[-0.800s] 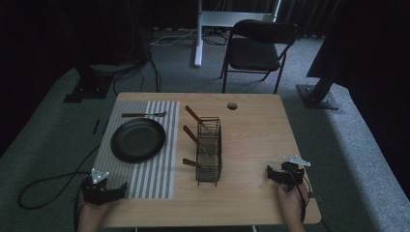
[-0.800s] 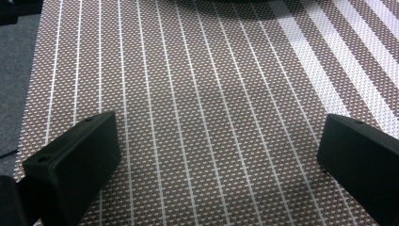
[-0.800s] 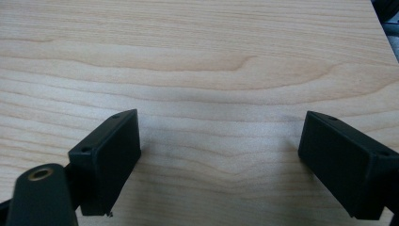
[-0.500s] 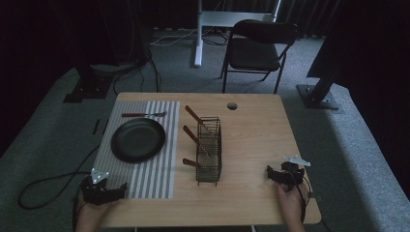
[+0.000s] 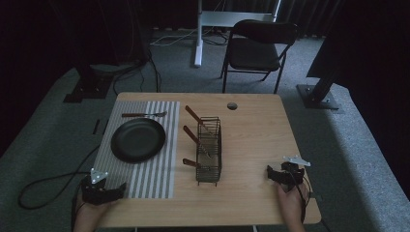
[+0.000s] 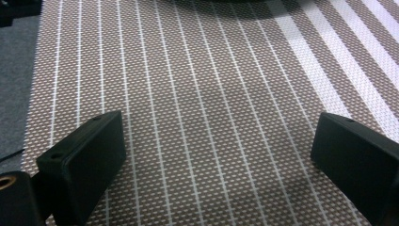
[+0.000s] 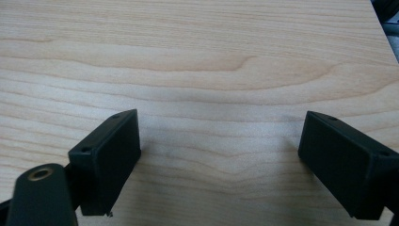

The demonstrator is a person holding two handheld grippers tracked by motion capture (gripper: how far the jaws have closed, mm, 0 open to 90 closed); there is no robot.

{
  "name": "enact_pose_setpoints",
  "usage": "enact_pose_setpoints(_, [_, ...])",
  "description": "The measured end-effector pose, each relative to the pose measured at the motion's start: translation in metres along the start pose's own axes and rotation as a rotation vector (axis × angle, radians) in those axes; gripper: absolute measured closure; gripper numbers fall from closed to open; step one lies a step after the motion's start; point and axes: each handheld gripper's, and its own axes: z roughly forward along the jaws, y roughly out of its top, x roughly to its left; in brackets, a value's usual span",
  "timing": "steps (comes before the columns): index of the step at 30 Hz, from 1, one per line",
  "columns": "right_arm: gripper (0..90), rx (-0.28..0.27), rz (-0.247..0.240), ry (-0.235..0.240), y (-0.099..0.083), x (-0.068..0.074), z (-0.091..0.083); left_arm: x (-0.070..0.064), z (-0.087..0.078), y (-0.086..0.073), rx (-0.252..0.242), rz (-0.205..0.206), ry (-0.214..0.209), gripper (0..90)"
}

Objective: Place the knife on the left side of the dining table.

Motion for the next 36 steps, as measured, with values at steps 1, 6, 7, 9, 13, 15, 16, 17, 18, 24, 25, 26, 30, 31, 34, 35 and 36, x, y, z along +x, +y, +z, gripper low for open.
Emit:
enact_pose_setpoints(1, [12.4,0.000,0.000,0.000,0.000,0.000,0.000,-0.001,-0.001,0.000,0.005,0.004,-0.006,4.3])
enact_pose_setpoints(6, [12.4,0.000,0.000,0.000,0.000,0.000,0.000,-0.006,-0.004,0.002,-0.011,0.016,-0.020,4.4])
enact_pose_setpoints(7, [12.4,0.000,0.000,0.000,0.000,0.000,0.000,-0.009,-0.005,0.005,-0.012,0.016,-0.041,4.4])
enact_pose_setpoints(9, [12.4,0.000,0.000,0.000,0.000,0.000,0.000,-0.011,-0.007,0.007,-0.020,0.017,-0.053,4.4])
enact_pose_setpoints(13, [12.4,0.000,0.001,0.000,0.000,0.000,0.000,-0.016,-0.010,0.011,-0.022,0.031,-0.060,4.4])
enact_pose_setpoints(15, [12.4,0.000,0.000,0.000,0.000,0.000,0.000,-0.022,-0.013,0.016,-0.036,0.042,-0.073,4.4])
enact_pose_setpoints(16, [12.4,0.000,0.000,0.000,0.000,0.000,0.000,-0.022,-0.013,0.016,-0.036,0.042,-0.073,4.4])
enact_pose_setpoints(17, [12.4,0.000,0.000,0.000,0.000,0.000,0.000,-0.023,-0.014,0.018,-0.042,0.044,-0.069,4.5])
enact_pose_setpoints(18, [12.4,0.000,0.000,0.000,0.000,0.000,0.000,-0.025,-0.015,0.020,-0.043,0.040,-0.086,4.5])
enact_pose_setpoints(24, [12.4,0.000,0.000,0.000,0.000,0.000,0.000,-0.043,-0.020,0.029,-0.059,0.076,-0.123,4.4])
enact_pose_setpoints(25, [12.4,0.000,0.000,0.000,0.000,0.000,0.000,-0.049,-0.021,0.031,-0.066,0.094,-0.127,4.5])
enact_pose_setpoints(26, [12.4,0.000,0.000,0.000,0.000,0.000,0.000,-0.051,-0.020,0.033,-0.061,0.104,-0.128,4.5])
enact_pose_setpoints(30, [12.4,0.000,0.000,0.000,0.000,0.000,0.000,-0.058,-0.021,0.036,-0.068,0.112,-0.145,4.5])
enact_pose_setpoints(31, [12.4,0.000,0.000,0.000,0.000,0.000,0.000,-0.061,-0.022,0.037,-0.076,0.115,-0.149,4.5])
enact_pose_setpoints(34, [12.4,0.000,0.000,0.000,0.000,0.000,0.000,-0.069,-0.027,0.043,-0.097,0.126,-0.182,4.5])
enact_pose_setpoints(35, [12.4,0.000,0.000,0.000,0.000,0.000,0.000,-0.072,-0.029,0.044,-0.103,0.135,-0.187,4.5])
enact_pose_setpoints(36, [12.4,0.000,0.000,0.000,0.000,0.000,0.000,-0.075,-0.031,0.046,-0.110,0.144,-0.190,4.5])
